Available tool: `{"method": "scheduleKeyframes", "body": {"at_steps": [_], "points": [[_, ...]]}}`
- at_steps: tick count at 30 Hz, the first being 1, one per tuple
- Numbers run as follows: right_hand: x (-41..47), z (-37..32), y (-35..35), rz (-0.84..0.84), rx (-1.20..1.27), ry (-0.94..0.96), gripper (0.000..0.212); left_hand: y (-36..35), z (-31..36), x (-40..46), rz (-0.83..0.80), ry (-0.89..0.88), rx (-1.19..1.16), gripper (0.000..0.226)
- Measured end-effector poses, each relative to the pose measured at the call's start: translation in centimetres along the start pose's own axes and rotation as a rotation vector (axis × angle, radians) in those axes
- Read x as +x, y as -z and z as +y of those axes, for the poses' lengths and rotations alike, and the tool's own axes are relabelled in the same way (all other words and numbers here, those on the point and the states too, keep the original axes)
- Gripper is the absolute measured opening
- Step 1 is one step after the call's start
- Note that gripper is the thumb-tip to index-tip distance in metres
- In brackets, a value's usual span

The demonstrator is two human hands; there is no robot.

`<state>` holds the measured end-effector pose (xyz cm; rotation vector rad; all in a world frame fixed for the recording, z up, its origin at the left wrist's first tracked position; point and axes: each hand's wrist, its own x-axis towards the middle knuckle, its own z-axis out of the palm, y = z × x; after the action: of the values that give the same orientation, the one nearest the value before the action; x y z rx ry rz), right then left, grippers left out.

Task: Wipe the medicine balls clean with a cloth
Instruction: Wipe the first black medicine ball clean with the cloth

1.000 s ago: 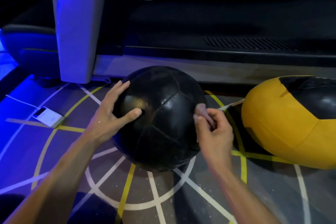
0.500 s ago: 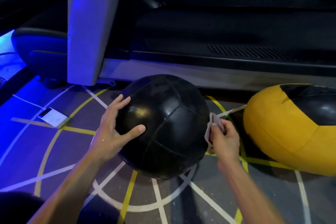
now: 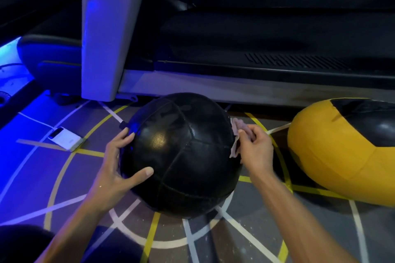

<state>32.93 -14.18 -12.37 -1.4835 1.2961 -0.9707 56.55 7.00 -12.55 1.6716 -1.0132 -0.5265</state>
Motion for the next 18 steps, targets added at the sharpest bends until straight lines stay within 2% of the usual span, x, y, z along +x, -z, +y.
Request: {"method": "scheduleKeyframes", "body": {"at_steps": [3, 6, 8, 11, 13, 16, 18], "points": [[-2.2, -1.0, -0.8, -0.012, -0.063, 0.155, 0.011, 0.4, 0.6, 0.0, 0.008, -0.001, 0.008, 0.111], [-5.3, -1.2, -0.5, -0.054, -0.116, 0.333, 0.02, 0.6, 2.0, 0.3, 0.098, 0.033, 0.013, 0.103], [-6.9, -1.3, -0.2, -0.092, -0.116, 0.406, 0.024, 0.4, 2.6, 0.5, 0.089, -0.027, 0.144, 0.101], [-7.5, -1.1, 0.8, -0.191, -0.153, 0.518, 0.025, 0.2, 2.4, -0.2, 0.024, -0.055, 0.294, 0.113], [-5.4, 0.4, 1.3, -0.187, -0.176, 0.407, 0.021, 0.5, 2.0, -0.7, 0.032, -0.077, 0.308, 0.113], [-0.8, 1.1, 0.7, -0.134, -0.071, -0.035, 0.012, 0.8, 1.9, -1.8, 0.036, -0.08, 0.3, 0.109], [-0.1, -0.7, -0.4, -0.124, -0.05, -0.042, 0.01, 0.8, 2.0, -1.9, 0.037, -0.081, 0.284, 0.106]]}}
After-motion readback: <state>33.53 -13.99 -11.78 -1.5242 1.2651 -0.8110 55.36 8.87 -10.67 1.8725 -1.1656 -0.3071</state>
